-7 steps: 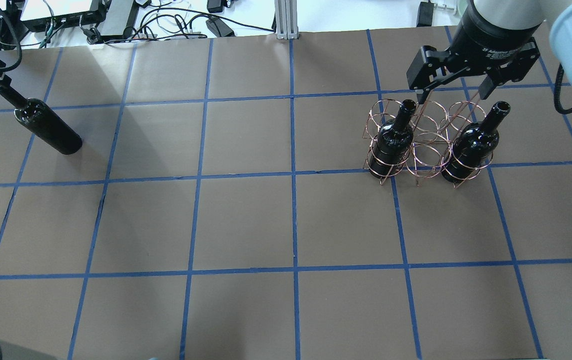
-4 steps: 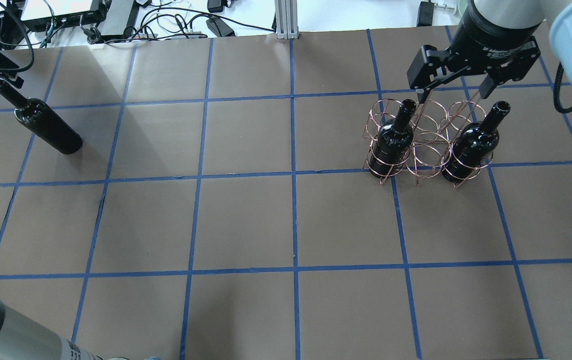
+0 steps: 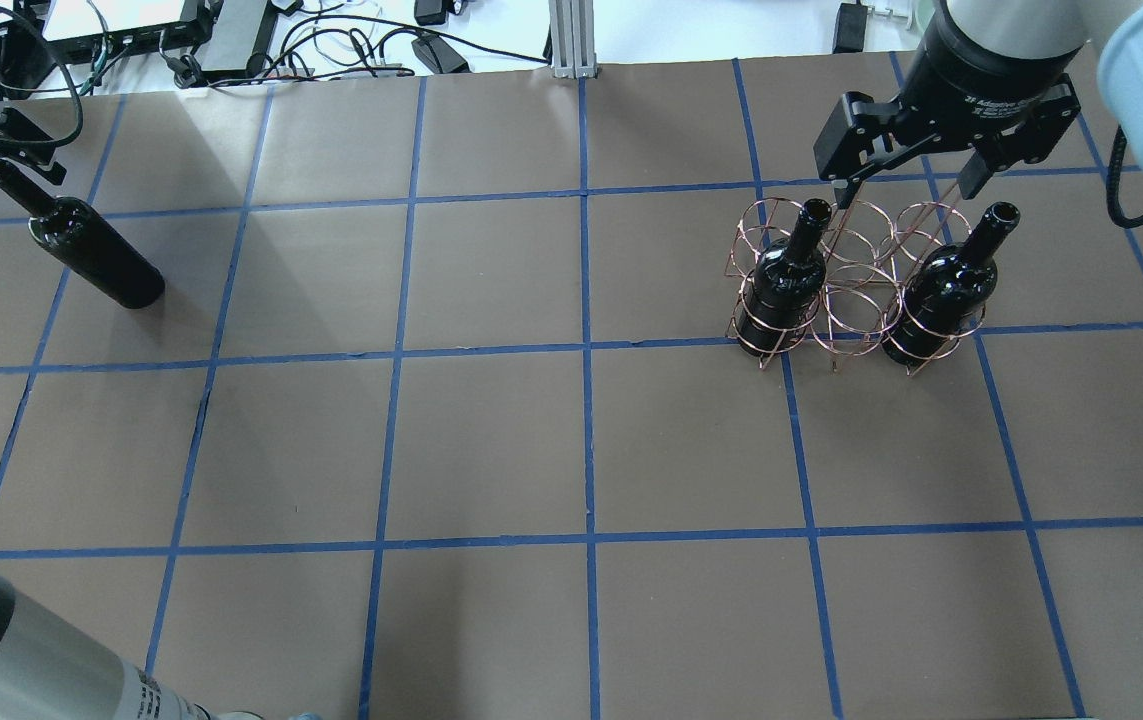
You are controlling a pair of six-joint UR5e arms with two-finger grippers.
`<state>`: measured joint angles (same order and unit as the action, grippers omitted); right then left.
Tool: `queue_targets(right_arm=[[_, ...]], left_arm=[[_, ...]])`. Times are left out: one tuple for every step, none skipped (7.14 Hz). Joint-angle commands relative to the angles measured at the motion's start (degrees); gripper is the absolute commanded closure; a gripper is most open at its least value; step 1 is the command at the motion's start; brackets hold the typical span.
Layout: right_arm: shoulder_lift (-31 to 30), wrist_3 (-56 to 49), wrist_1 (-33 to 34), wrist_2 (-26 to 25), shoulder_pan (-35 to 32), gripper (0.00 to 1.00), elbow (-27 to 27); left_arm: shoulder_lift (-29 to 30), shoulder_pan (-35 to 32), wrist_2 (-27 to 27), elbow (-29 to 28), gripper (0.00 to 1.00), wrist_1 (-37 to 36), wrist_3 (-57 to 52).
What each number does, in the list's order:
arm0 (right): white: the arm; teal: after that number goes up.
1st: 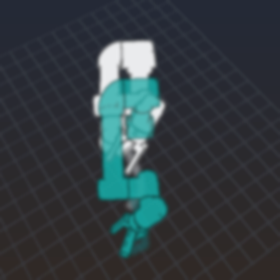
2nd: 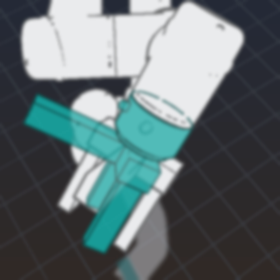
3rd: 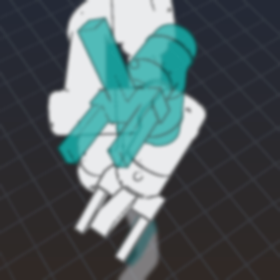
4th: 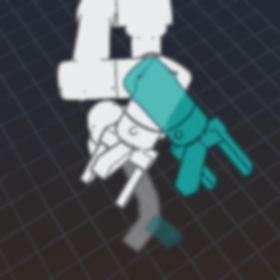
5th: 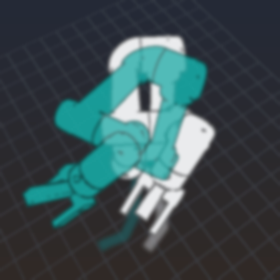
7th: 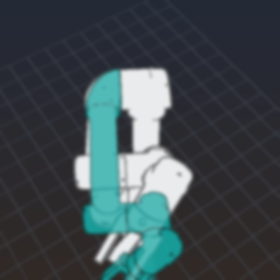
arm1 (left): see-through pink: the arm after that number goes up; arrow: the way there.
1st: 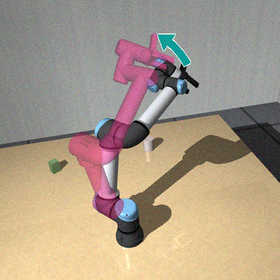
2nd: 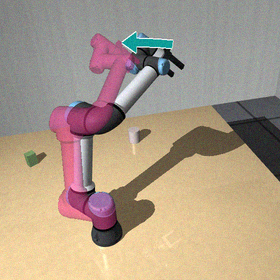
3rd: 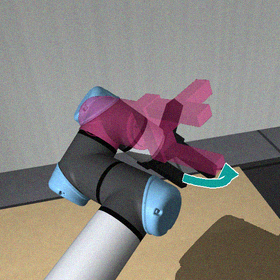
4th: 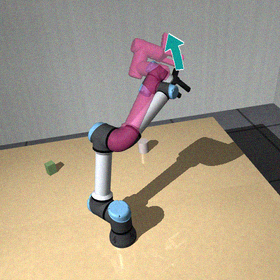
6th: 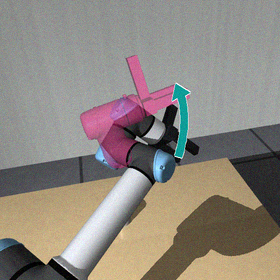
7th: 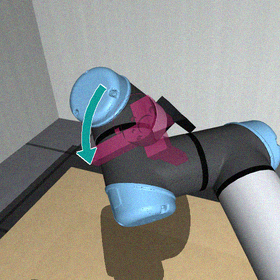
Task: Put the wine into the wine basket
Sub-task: 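Grasp the bottle neck with the left gripper and lift it upright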
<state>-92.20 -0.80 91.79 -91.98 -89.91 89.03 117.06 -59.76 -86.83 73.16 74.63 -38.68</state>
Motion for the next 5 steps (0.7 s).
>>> queue_targets(right_arm=[[0.0,-0.08,-0.03,-0.04,0.09,0.0,0.0],[0.0,-0.17,-0.03,-0.22,0.17,0.0,0.0],[0.0,0.0,-0.12,-0.13,0.0,0.0,0.09],[0.0,-0.08,-0.12,-0.13,0.0,0.0,0.09],[0.0,-0.08,-0.12,-0.13,0.0,0.0,0.09]], left_arm=[[0.19,0.0,-0.62,-0.03,0.31,1.74,0.01],[0.01,0.0,-1.93,-0.03,0.4,3.06,0.01],[-0.43,0.0,-1.94,-0.03,0.51,3.85,0.1],[-0.26,0.0,-2.64,-0.03,0.97,3.86,0.01],[-0.25,0.0,-4.21,-0.03,1.0,3.77,-0.17]])
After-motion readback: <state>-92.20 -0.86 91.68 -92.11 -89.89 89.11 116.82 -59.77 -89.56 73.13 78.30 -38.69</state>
